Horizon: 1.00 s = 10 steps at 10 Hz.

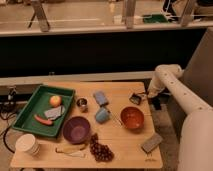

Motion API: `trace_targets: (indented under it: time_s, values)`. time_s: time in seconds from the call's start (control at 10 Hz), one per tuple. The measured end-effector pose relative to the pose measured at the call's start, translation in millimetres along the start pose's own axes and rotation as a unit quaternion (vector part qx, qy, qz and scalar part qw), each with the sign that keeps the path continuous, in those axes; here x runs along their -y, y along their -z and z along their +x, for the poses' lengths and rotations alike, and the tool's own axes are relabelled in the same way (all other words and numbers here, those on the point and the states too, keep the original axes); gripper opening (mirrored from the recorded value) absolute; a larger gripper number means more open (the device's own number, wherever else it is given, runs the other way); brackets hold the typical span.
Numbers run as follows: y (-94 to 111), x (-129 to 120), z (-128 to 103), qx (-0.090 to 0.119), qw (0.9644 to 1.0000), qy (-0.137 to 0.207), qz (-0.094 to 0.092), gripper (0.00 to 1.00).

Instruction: Wipe table surface with brush

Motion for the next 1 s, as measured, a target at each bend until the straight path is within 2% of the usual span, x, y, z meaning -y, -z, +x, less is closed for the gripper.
trace_targets:
  time_s: [0.3, 0.5, 0.8, 1.0]
  values:
    - [-7.0, 10.1, -50.8, -0.003, 1.0, -0.003, 0.005, 0.0]
    - [-9.6, 11.0, -95.2, 0.007, 0.9999, 0.008, 0.006, 0.0]
    - [-5.7, -5.7, -131.4, 0.038, 0.9986, 0.038, 0.003, 0.0]
    - [-1.6, -22.9, -141.1, 0.054, 0.9963, 0.067, -0.001, 0.0]
